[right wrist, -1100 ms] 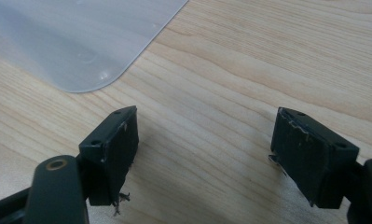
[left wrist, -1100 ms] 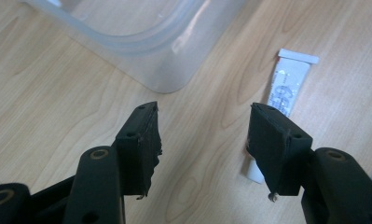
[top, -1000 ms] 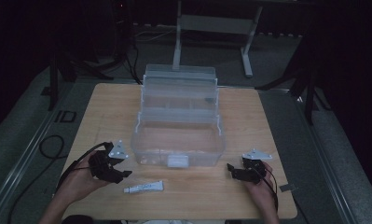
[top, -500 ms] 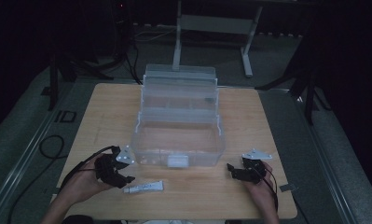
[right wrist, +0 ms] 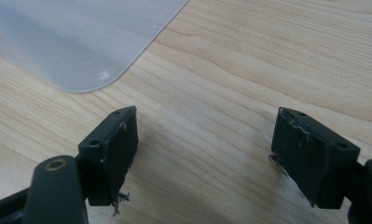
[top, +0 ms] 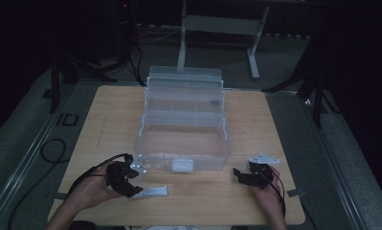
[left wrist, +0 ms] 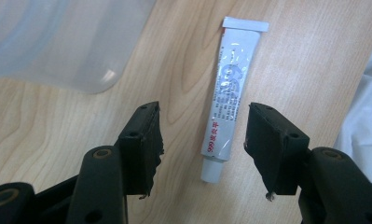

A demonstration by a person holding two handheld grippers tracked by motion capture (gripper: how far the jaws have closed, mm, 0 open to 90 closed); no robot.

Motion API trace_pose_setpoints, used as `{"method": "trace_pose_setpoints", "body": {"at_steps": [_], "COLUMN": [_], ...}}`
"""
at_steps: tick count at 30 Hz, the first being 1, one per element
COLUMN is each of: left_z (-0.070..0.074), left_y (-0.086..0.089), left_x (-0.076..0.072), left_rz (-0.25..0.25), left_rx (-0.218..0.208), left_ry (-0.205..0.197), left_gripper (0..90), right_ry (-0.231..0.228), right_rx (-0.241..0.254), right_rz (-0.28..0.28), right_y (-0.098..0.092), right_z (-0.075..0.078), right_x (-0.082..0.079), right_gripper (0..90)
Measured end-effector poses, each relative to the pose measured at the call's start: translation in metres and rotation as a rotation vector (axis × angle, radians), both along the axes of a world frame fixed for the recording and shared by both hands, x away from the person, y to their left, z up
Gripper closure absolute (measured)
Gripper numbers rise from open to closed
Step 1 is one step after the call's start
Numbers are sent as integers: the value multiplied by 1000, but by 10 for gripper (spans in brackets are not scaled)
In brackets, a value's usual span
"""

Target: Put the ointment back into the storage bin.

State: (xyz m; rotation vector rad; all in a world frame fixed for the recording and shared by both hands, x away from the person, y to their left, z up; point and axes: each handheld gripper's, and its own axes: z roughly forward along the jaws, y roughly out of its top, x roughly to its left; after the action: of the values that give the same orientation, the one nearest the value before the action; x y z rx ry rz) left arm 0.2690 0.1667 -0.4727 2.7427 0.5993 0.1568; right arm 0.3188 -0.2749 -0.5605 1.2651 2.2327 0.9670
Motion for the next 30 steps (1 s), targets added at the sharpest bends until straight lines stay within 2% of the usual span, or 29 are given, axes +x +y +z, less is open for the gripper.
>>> {"method": "trace_pose_setpoints", "body": {"at_steps": [9, 14, 18, 20, 30], "left_z": [-1, -6, -9, -12, -29], "left_y": [-9, -16, -20, -25, -40], "left_x": [2, 2, 2, 4, 11], "left_rz": [-41, -92, -104, -125, -146], "left_rx": [50, 110, 136, 160, 234], "left_ry": [27, 47, 63, 71, 120], "left_gripper": [460, 489, 498, 502, 534], "right_ry": [0, 0, 0, 0, 0], "right_rx": [0, 0, 0, 0, 0], "right_rz": [0, 0, 0, 0, 0], "right_y": [0, 0, 0, 0, 0], "right_z": [0, 0, 0, 0, 0], "right_x": [0, 0, 0, 0, 0], "right_gripper": [224, 224, 224, 224, 224]}}
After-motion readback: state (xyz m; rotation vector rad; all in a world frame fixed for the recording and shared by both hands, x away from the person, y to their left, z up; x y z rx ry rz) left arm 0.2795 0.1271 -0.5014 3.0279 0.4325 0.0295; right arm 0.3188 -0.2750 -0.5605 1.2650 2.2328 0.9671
